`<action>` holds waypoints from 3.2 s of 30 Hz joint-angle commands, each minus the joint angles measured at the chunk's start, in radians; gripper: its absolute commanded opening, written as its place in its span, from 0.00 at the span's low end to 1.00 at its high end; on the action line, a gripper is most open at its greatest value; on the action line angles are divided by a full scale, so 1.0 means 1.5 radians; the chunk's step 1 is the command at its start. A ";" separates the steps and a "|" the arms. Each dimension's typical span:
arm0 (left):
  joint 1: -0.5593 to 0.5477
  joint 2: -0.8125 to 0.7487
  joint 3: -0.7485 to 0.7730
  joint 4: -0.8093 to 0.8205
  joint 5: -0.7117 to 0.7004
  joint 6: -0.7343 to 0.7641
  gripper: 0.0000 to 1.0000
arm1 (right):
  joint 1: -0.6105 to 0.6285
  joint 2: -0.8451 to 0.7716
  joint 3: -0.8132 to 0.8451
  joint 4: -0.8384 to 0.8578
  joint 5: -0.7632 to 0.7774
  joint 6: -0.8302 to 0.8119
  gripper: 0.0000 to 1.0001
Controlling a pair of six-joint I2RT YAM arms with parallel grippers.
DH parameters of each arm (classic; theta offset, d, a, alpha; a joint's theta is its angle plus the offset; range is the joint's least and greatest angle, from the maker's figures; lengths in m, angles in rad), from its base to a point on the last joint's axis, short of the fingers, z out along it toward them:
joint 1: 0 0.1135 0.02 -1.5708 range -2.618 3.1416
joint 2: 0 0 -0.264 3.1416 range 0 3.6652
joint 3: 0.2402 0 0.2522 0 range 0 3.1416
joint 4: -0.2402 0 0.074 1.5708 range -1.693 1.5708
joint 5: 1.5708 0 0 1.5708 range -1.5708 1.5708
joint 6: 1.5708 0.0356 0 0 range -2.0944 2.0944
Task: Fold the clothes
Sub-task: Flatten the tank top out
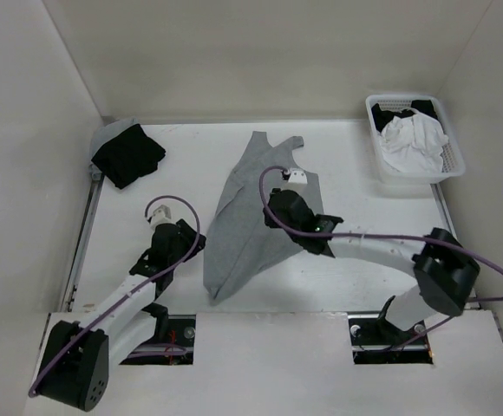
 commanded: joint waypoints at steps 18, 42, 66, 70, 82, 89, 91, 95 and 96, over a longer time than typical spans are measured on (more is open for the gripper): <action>-0.089 0.362 0.162 0.167 -0.127 0.031 0.47 | -0.171 0.316 0.207 -0.066 -0.194 -0.055 0.41; -0.084 0.428 0.198 0.215 -0.092 -0.003 0.11 | -0.172 0.369 0.314 -0.192 -0.125 -0.097 0.16; -0.044 0.478 0.248 0.263 -0.057 -0.088 0.04 | -0.119 0.148 0.098 -0.070 -0.117 -0.103 0.21; -0.031 0.436 0.223 0.253 -0.063 -0.081 0.05 | -0.152 0.252 0.209 -0.080 -0.132 -0.139 0.34; -0.028 0.420 0.200 0.280 -0.038 -0.088 0.05 | -0.182 0.376 0.348 -0.181 -0.157 -0.156 0.36; -0.021 0.414 0.183 0.304 -0.024 -0.093 0.05 | -0.182 0.402 0.379 -0.219 -0.175 -0.147 0.33; -0.021 0.420 0.180 0.312 -0.020 -0.096 0.05 | -0.183 0.410 0.389 -0.233 -0.178 -0.146 0.34; -0.014 0.437 0.174 0.330 0.001 -0.108 0.05 | -0.182 0.419 0.398 -0.244 -0.177 -0.143 0.32; -0.013 0.441 0.173 0.333 0.005 -0.110 0.05 | -0.182 0.418 0.396 -0.243 -0.175 -0.139 0.30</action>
